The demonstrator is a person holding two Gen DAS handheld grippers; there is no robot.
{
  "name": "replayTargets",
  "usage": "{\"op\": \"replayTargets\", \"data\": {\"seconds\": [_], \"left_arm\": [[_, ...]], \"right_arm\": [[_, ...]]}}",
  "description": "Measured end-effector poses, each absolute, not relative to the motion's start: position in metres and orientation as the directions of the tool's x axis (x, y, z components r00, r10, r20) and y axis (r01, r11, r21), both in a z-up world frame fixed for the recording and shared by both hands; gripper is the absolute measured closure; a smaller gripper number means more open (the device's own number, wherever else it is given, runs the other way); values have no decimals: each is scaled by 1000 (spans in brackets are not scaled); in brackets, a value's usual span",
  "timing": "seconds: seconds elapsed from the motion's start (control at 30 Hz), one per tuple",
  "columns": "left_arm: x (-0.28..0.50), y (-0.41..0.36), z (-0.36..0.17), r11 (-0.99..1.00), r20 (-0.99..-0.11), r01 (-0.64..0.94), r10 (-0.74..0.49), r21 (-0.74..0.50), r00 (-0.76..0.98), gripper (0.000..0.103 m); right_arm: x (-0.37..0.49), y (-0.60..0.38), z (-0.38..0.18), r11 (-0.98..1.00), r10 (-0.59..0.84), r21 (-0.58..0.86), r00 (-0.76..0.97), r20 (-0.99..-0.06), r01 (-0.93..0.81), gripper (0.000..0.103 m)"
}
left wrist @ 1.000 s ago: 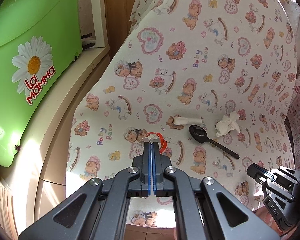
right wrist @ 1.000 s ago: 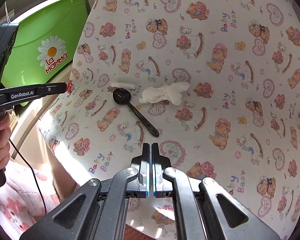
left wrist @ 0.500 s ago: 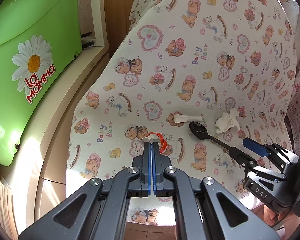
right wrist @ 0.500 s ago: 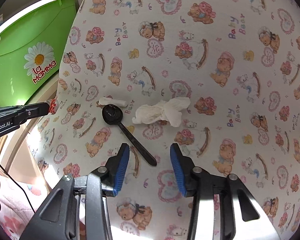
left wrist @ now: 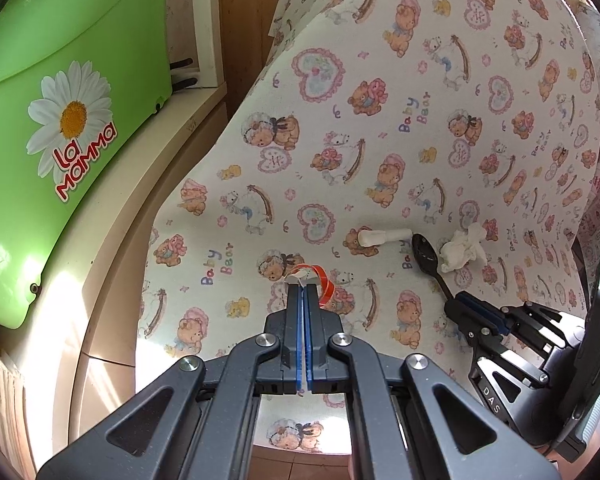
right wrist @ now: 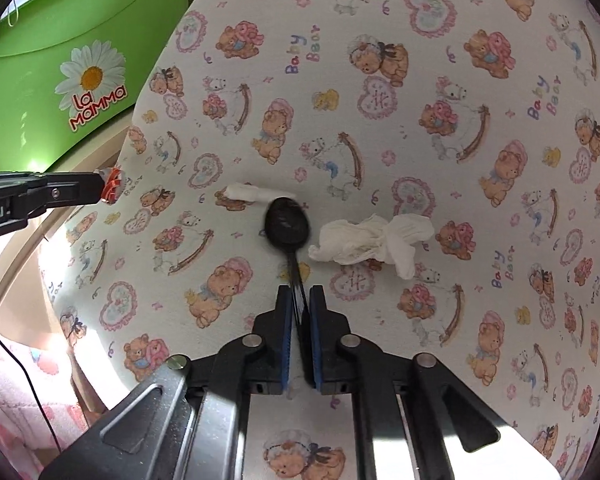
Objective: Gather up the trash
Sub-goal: 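Carry the ring and spoon over the pink basket and open both tools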
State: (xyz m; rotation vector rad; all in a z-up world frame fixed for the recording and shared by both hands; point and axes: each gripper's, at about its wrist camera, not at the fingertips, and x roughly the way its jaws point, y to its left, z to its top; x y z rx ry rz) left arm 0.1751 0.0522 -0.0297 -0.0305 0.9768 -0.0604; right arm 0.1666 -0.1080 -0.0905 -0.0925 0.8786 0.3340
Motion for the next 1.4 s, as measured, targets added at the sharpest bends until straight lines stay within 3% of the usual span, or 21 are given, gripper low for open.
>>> {"op": "replayTargets", "data": {"seconds": [0.2, 0.6, 1.13, 1.4], "left_arm": [[174, 48, -29, 998, -826, 50, -66, -46, 560, 102], [161, 32, -28, 995, -820, 89, -78, -33, 566, 102], [93, 22, -27, 959, -784, 66, -264, -275, 562, 102], [57, 1, -47, 935, -804, 81, -339, -345, 488, 102]], "right_arm": [[150, -129, -85, 929, 343, 179, 567, -749, -325, 95], [111, -167, -54, 939, 328, 162, 647, -688, -304, 95], [49, -193, -27, 932, 362, 248, 666, -652, -264, 95], [3, -182, -37, 925, 380, 264, 626, -681, -274, 95]]}}
